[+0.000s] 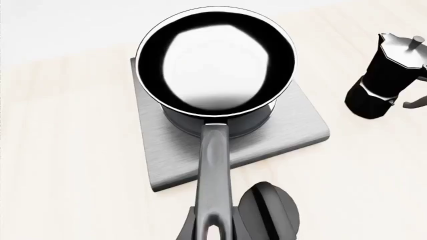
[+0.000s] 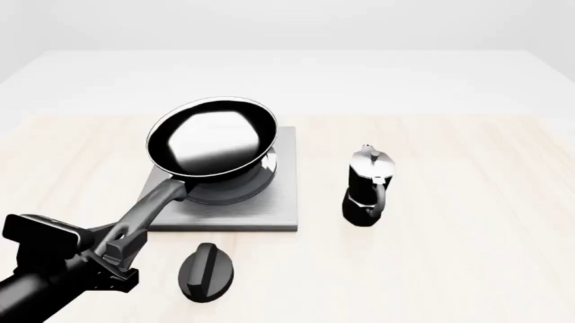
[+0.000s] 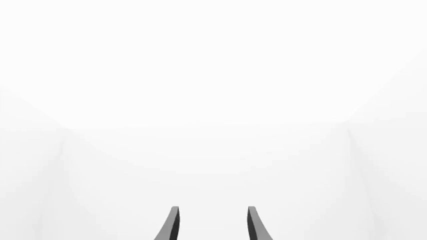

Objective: Put the frying pan on the stove.

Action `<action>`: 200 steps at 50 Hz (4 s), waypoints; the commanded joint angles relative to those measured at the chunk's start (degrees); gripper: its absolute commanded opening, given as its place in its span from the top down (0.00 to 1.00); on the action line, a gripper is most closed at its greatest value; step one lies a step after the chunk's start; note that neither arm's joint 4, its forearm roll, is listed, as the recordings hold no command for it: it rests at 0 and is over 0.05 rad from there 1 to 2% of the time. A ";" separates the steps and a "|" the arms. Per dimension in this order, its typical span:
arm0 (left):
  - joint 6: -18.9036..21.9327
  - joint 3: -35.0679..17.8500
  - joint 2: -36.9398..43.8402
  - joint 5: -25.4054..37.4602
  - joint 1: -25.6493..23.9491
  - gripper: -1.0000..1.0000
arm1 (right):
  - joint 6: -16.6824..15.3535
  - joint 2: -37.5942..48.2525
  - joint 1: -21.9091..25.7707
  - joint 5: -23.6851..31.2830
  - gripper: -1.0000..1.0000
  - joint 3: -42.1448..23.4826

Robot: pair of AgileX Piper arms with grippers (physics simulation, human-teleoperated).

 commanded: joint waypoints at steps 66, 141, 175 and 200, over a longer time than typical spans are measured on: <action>0.65 0.05 12.25 -13.53 0.17 1.00 | -0.17 0.00 0.22 -0.08 0.00 0.15; -3.02 5.58 17.89 -19.93 -0.34 0.00 | -0.07 0.00 0.33 -0.08 0.00 0.03; -1.85 3.18 -5.77 4.93 0.21 0.00 | 0.03 0.00 0.66 -0.02 0.00 0.00; 1.79 -5.80 -21.84 24.59 -0.04 0.00 | 0.33 0.00 0.69 0.29 0.00 -0.62</action>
